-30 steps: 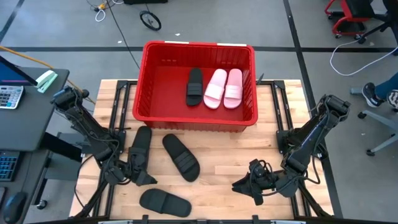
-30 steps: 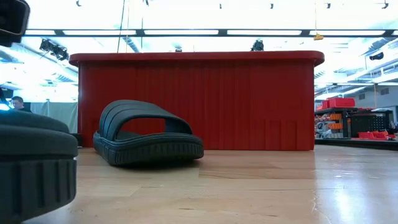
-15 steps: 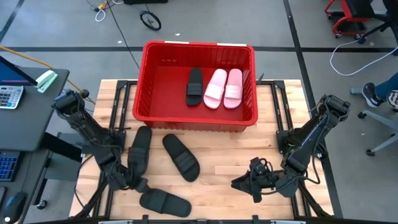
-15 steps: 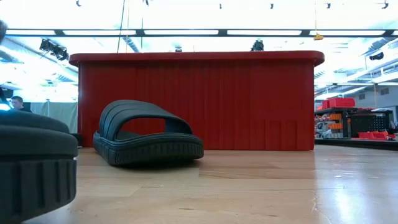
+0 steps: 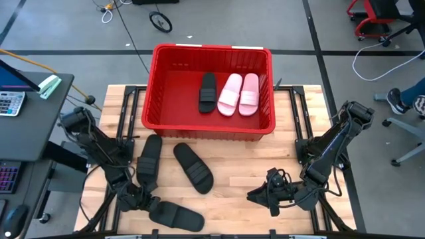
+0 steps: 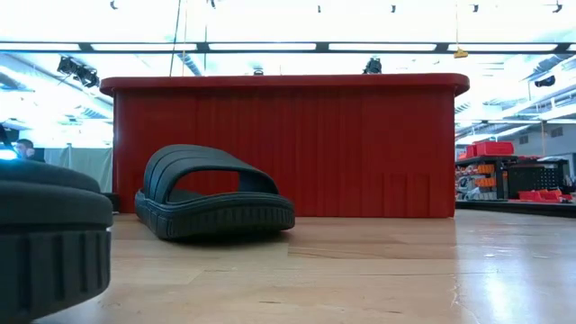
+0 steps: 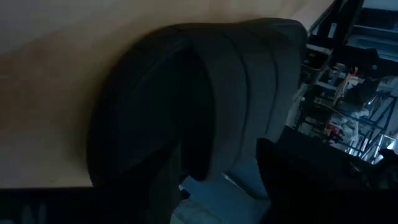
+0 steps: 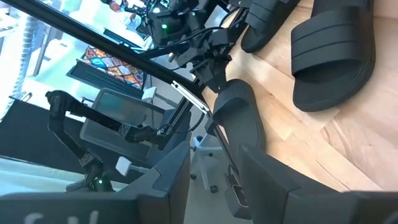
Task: Pick and place slides into bin
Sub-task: Put the black slide into the red bin
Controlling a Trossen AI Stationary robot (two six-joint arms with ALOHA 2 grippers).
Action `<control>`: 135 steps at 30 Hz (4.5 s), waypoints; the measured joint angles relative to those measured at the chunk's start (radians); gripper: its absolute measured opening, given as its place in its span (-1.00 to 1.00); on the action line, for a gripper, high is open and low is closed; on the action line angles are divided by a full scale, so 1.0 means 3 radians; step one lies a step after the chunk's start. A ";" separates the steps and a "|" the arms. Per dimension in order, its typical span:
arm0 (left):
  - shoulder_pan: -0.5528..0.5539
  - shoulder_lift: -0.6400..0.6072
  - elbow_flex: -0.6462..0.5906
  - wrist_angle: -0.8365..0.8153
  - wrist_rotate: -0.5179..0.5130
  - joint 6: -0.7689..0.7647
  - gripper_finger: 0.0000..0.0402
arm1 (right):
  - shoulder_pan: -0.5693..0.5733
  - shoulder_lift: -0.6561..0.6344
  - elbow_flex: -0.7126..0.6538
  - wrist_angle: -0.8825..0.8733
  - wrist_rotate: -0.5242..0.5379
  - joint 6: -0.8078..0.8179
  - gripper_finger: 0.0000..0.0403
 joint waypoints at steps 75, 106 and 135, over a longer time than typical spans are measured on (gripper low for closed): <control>0.3451 0.0236 0.1373 0.1512 -0.3882 0.2768 -0.95 | -0.0238 -0.1840 0.0002 -0.0620 0.0081 -0.2385 -0.31; 0.4967 0.0229 0.1595 -0.0552 -0.1842 0.0614 -0.93 | -0.0240 -0.1840 0.0001 -0.0622 0.0730 -0.2530 -0.31; 0.5287 0.0231 0.1607 -0.1665 -0.1385 0.0673 -0.77 | -0.0240 -0.1837 0.0001 -0.0656 0.0692 -0.2384 -0.31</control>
